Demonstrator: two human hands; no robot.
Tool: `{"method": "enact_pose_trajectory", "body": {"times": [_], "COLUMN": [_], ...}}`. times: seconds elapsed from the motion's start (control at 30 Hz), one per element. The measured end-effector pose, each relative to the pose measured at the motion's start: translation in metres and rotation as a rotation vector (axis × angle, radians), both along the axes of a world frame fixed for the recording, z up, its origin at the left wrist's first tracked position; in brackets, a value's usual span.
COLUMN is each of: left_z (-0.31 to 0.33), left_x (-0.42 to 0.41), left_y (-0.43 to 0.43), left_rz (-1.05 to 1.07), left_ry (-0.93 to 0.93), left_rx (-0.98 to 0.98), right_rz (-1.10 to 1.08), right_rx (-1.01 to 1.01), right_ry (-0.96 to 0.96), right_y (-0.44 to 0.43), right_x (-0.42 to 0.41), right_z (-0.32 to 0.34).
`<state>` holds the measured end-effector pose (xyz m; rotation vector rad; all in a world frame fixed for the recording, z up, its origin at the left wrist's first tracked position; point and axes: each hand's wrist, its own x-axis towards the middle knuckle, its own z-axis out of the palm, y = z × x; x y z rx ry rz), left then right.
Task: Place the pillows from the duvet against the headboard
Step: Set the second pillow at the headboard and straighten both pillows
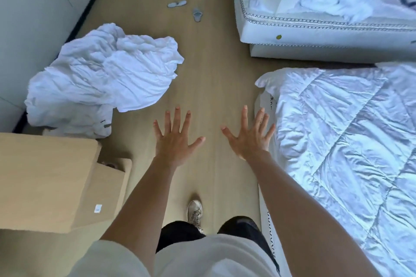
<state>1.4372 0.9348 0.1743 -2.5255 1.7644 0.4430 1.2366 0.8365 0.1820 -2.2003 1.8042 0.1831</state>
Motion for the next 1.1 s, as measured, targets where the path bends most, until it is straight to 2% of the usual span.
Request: {"method": "enact_pose_trajectory", "body": {"times": [0.4, 0.7, 1.1], "left_z": [-0.008, -0.017, -0.018], "left_x": [0.069, 0.073, 0.059], "left_y": [-0.233, -0.433, -0.675], "left_rz": [-0.173, -0.273, -0.493], "left_ry": [-0.034, -0.035, -0.064], "left_rx": [-0.131, -0.136, -0.087], "right_rz": [-0.167, -0.275, -0.451], "right_rx": [-0.017, 0.001, 0.035], "right_ry": [0.001, -0.012, -0.04], "right_y": [-0.183, -0.371, -0.568], "right_x": [0.046, 0.041, 0.027], "right_z": [-0.006, -0.015, -0.019]}}
